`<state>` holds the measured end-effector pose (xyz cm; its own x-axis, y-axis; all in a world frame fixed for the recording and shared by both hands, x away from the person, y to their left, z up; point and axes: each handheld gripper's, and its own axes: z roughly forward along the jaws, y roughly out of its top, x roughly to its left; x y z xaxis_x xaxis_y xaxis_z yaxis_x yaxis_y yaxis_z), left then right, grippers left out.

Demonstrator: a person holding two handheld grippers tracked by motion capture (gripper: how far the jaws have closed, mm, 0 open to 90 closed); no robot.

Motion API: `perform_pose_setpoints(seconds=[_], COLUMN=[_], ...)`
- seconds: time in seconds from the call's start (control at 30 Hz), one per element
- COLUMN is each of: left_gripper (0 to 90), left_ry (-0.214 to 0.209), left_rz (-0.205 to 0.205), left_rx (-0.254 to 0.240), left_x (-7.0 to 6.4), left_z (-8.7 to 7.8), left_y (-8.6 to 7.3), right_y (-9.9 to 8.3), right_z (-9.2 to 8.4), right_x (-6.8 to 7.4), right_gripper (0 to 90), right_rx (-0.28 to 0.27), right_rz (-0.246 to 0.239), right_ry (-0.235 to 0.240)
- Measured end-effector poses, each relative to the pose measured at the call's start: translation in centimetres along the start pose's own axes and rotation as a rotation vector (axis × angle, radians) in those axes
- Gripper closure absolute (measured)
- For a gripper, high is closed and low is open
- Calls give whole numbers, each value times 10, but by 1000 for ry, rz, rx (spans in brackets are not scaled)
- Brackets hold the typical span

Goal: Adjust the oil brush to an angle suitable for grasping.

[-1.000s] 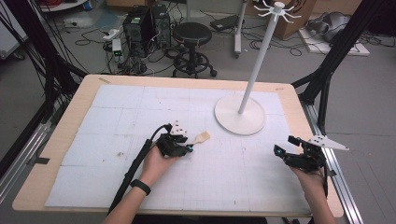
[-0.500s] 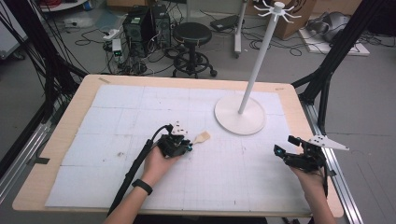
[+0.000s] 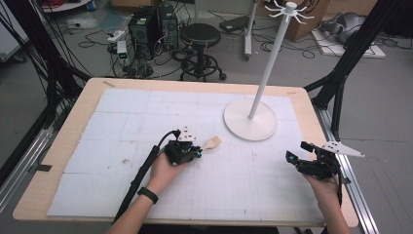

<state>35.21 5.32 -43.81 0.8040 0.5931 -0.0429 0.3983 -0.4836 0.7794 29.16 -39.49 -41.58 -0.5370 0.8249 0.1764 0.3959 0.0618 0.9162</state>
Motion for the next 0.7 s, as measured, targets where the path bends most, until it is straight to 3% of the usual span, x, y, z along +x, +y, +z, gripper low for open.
perform_pose_setpoints(seconds=[0.33,0.4,0.57,0.7], left_gripper=[824,824,824,824], left_ry=[-114,-151,-205,-256], left_rz=[82,121,157,196], left_rx=[-36,-33,-49,-26], left_x=[-23,-33,-48,-63], left_z=[6,12,24,39], left_y=[18,27,39,49], right_y=[2,3,4,5], right_z=[-1,-2,-4,-7], right_x=[1,0,0,0], right_gripper=[142,142,142,142], right_rx=[-10,-14,-22,-30], right_rz=[5,5,10,10], right_ry=[-1,-1,-4,-6])
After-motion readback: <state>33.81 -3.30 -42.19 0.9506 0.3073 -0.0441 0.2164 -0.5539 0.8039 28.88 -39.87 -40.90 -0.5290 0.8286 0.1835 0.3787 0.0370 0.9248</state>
